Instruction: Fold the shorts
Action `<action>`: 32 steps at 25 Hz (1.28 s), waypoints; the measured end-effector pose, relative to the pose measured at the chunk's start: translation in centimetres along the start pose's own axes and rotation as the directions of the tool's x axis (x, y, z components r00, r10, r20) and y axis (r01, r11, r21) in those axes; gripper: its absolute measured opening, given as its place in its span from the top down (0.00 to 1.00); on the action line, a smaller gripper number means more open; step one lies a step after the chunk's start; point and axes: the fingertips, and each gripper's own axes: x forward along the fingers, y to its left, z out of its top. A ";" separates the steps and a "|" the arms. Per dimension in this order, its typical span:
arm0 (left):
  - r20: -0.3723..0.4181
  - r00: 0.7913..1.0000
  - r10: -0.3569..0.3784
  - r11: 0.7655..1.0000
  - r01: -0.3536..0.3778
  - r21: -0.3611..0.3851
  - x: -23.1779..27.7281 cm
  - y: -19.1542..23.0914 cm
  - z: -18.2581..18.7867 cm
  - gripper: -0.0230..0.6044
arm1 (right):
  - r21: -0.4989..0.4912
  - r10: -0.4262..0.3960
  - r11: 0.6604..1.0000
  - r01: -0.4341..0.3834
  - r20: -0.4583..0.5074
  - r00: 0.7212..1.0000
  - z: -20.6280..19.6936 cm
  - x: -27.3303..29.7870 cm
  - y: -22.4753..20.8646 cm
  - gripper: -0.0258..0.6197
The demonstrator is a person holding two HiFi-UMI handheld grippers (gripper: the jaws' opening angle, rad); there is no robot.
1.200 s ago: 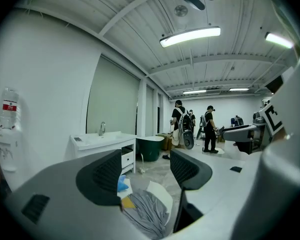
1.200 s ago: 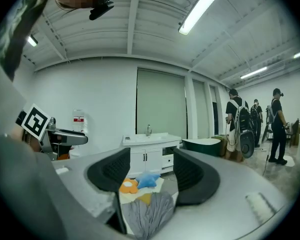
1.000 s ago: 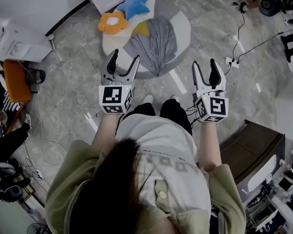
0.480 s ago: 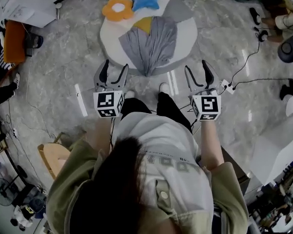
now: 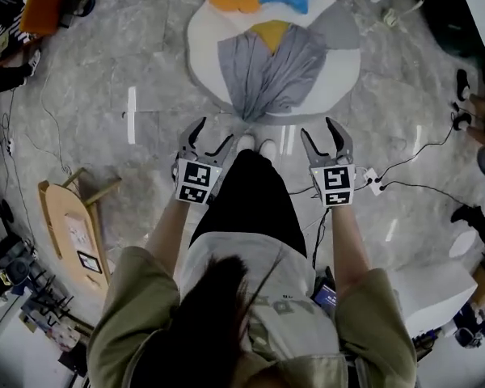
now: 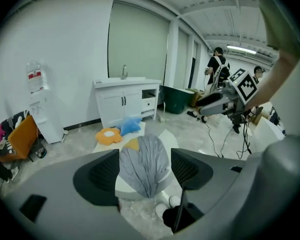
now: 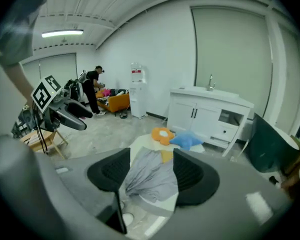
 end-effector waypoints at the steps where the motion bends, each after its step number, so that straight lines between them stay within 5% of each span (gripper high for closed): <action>1: -0.024 1.000 -0.020 1.000 0.020 0.003 1.2 -0.1 -1.2 0.47 | -0.011 0.021 1.000 -0.022 -0.025 0.999 -1.1 1.6 0.2 0.56; 12: -0.220 0.965 -0.144 0.989 0.145 -0.012 17.3 -0.3 -16.1 0.47 | -0.132 0.098 0.979 -0.158 -0.377 0.921 -21.1 17.2 1.1 0.56; 20: -0.280 0.942 -0.185 0.983 0.174 -0.063 27.7 -2.9 -26.9 0.47 | -0.205 0.149 0.937 -0.283 -0.499 0.854 -34.7 25.6 0.8 0.56; 26: -0.317 0.928 -0.195 0.981 0.188 -0.053 33.5 -4.5 -33.2 0.47 | -0.282 0.181 0.878 -0.386 -0.551 0.814 -41.6 30.0 0.7 0.57; 32: -0.295 0.940 -0.171 0.985 0.159 -0.067 34.9 -4.4 -34.2 0.47 | -0.348 0.138 0.847 -0.403 -0.588 0.797 -44.4 31.5 -1.1 0.64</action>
